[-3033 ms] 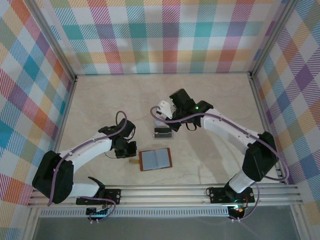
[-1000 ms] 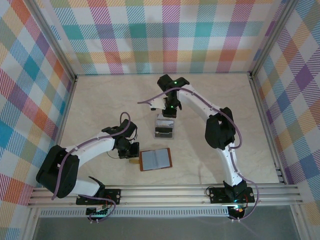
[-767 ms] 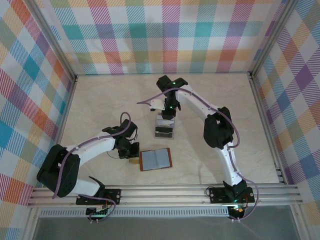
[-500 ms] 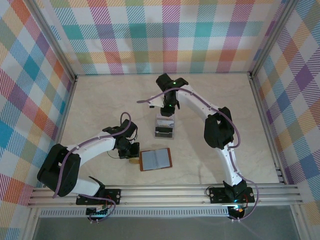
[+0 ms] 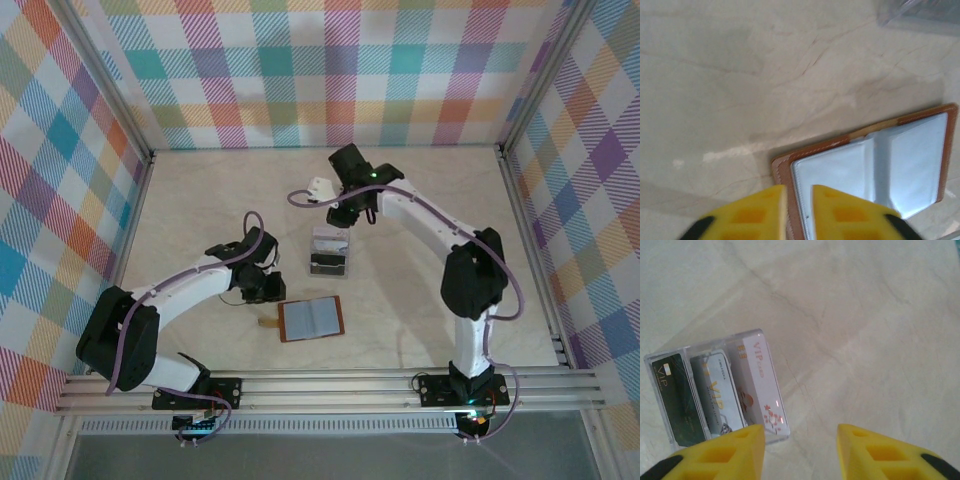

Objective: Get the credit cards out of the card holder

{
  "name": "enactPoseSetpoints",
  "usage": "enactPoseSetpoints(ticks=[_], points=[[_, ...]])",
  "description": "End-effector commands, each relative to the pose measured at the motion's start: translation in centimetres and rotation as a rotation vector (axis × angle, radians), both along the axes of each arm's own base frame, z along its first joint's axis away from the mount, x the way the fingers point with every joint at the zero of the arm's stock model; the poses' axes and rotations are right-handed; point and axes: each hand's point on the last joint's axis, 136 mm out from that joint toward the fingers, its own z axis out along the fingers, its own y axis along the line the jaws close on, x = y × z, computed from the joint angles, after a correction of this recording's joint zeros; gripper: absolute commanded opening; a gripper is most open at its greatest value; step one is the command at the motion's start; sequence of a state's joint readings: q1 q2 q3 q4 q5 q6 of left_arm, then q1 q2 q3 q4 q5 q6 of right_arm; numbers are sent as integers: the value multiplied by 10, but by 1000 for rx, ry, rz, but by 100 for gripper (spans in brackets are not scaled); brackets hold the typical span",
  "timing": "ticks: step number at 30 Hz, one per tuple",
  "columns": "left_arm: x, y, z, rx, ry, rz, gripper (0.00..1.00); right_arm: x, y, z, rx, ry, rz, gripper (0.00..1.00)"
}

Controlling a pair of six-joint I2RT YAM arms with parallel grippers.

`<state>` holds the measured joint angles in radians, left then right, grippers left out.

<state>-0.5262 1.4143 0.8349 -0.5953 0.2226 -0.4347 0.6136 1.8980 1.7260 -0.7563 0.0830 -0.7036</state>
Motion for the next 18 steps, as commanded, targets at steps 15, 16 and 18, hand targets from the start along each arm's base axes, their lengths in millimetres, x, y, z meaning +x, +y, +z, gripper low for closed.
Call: enactPoseSetpoints(ticks=[15, 16, 18], points=[[134, 80, 48, 251, -337, 218, 100, -11, -153, -8, 370, -210, -718, 100], [140, 92, 50, 288, -358, 251, 100, -11, -166, -14, 382, -214, -756, 100], [148, 123, 52, 387, -401, 325, 100, -11, -192, -25, 419, -238, -846, 100]])
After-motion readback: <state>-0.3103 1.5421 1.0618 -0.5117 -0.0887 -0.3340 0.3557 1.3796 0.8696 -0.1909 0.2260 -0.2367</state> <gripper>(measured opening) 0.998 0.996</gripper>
